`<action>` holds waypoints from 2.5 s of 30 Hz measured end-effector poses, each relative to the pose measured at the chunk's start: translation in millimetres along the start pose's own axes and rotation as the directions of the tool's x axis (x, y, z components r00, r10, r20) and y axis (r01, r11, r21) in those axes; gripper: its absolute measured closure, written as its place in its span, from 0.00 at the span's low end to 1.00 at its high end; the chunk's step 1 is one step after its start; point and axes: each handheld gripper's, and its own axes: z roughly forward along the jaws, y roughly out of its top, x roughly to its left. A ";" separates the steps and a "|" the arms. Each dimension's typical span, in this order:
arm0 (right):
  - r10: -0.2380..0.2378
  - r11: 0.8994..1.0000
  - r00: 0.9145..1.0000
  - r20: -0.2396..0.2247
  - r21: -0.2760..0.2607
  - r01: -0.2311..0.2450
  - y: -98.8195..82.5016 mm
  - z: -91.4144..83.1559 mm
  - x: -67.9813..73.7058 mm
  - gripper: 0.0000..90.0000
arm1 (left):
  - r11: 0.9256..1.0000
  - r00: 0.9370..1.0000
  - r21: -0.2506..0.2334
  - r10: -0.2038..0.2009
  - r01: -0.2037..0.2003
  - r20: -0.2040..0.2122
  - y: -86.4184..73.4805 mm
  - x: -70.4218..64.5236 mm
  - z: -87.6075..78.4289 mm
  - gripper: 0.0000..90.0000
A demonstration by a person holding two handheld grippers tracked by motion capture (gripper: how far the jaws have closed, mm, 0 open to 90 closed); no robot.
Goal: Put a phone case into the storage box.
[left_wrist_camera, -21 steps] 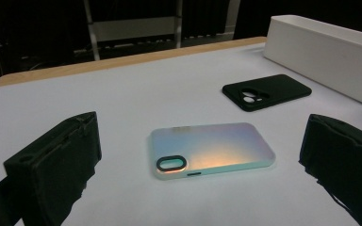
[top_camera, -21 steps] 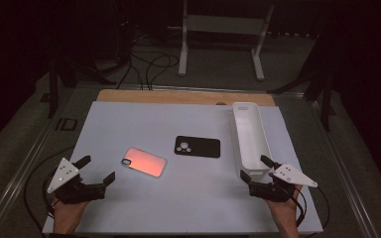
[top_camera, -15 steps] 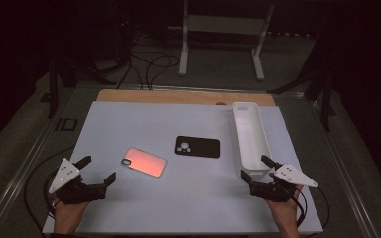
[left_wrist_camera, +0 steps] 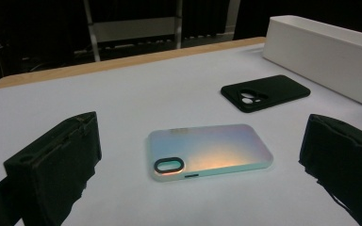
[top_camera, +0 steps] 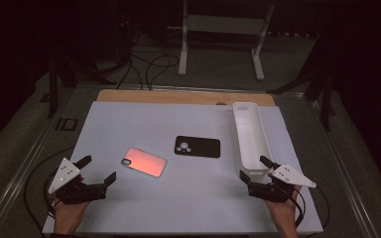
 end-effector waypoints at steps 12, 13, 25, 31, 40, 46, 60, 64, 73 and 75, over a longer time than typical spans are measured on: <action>0.003 1.000 1.000 0.005 0.002 -0.003 -1.0 1.3 1.0 0.12 | 0.999 0.999 0.037 -0.011 0.010 0.030 12.3 -4.9 17.0 0.00; 0.003 1.000 1.000 0.005 0.002 -0.003 -1.1 1.3 0.7 0.12 | 0.999 0.999 0.040 -0.005 0.004 0.033 14.7 -6.0 20.9 0.00; 0.005 1.000 1.000 0.005 0.000 -0.005 -1.6 2.0 0.8 0.12 | 0.997 0.998 0.074 0.020 -0.024 0.053 31.2 -11.6 51.1 0.02; 0.005 1.000 1.000 0.007 -0.001 -0.005 -1.9 1.8 0.2 0.12 | 0.995 0.998 0.088 0.030 -0.035 0.054 39.2 -16.6 69.3 0.07; 0.010 1.000 1.000 0.010 -0.007 -0.010 -0.8 6.0 -2.8 0.12 | 0.994 0.996 0.091 0.051 -0.058 0.078 45.3 -29.2 100.2 0.34; 0.007 1.000 1.000 0.018 -0.010 -0.007 -0.7 7.1 -4.1 0.12 | 0.995 0.991 0.104 -0.005 -0.009 0.131 42.8 -26.6 117.6 0.56; -0.006 1.000 1.000 0.022 -0.021 0.006 1.8 14.6 -2.2 0.12 | 0.978 0.987 0.205 -0.069 0.039 0.144 32.9 -28.1 151.5 1.00; -0.006 1.000 1.000 0.021 -0.025 0.007 2.3 16.0 -1.5 0.12 | 0.974 0.987 0.226 -0.055 0.020 0.150 29.5 -32.9 158.5 1.00; -0.008 1.000 1.000 0.021 -0.024 0.008 2.3 16.7 0.5 0.12 | 0.947 0.987 0.321 -0.038 -0.014 0.154 24.8 -45.1 179.8 1.00; -0.007 1.000 1.000 0.022 -0.024 0.007 2.3 16.5 0.5 0.12 | 0.941 0.987 0.337 -0.030 -0.024 0.156 23.3 -48.9 184.2 1.00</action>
